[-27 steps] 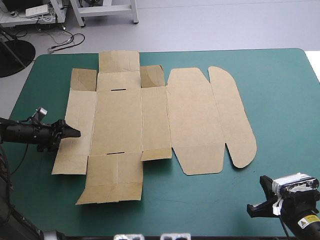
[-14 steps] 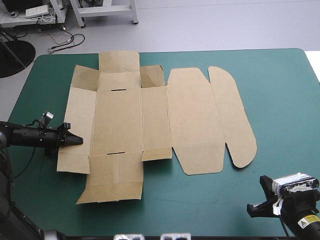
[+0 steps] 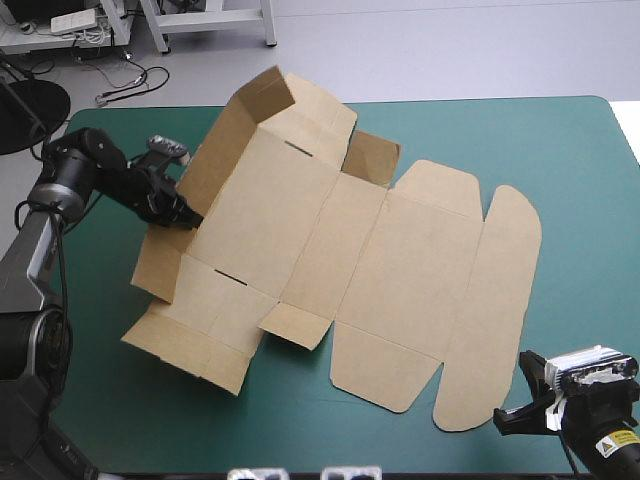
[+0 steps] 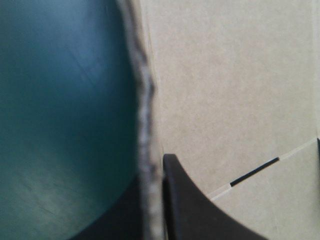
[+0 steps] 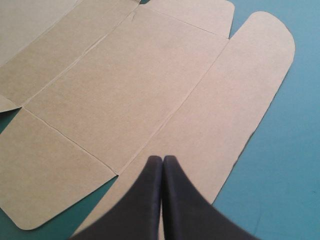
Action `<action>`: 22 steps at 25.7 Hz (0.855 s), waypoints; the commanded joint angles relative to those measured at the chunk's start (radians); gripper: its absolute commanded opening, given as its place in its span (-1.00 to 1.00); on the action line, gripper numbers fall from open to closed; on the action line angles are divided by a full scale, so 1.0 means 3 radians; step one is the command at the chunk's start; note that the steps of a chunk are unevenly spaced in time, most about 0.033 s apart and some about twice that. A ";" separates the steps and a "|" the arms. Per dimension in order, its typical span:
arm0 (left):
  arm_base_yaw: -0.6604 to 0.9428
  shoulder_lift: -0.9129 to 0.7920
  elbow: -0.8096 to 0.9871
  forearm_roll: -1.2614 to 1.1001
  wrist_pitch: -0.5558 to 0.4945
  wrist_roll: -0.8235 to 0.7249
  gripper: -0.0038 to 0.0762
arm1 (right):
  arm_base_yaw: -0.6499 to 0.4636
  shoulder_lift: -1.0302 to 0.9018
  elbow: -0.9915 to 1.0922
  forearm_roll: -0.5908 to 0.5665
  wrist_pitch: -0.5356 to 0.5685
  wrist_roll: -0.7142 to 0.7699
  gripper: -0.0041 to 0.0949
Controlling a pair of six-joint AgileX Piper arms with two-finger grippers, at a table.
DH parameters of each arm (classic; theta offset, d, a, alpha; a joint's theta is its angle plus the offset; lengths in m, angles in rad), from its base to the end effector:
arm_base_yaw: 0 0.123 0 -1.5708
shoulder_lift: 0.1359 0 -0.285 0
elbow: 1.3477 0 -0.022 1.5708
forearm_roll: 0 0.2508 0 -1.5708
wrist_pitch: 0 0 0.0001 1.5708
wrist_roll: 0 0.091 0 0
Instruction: Fold the box
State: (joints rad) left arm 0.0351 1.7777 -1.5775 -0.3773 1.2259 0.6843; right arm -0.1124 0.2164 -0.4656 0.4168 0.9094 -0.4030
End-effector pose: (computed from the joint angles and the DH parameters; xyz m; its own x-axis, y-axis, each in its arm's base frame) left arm 0.3699 -0.0186 0.3024 -0.7951 0.4635 -0.3912 0.5529 0.8190 -0.1533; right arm 0.0394 0.0248 0.2813 -0.4739 -0.0772 -0.8772 -0.2349 0.9711 0.0415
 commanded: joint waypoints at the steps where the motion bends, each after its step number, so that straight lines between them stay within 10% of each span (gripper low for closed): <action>1: -0.0330 -0.0302 -0.0558 0.0117 0.0219 0.0035 -0.93 | -0.0015 0.0066 -0.0098 0.0065 -0.0188 -0.0007 -0.96; 9: -0.1500 -0.0341 -0.1506 0.1709 0.0064 0.0280 -0.93 | -0.0015 0.0066 -0.0098 0.0065 -0.0188 -0.0007 -0.96; 22: -0.2714 -0.0341 -0.1473 0.2610 -0.0115 0.0287 -0.93 | -0.0015 0.0066 -0.0098 0.0067 -0.0181 -0.0007 -0.96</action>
State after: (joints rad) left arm -0.7266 1.7313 -2.0003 0.3566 1.2528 0.7823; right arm -0.1124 0.2164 -0.4656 0.4175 0.9094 -0.4022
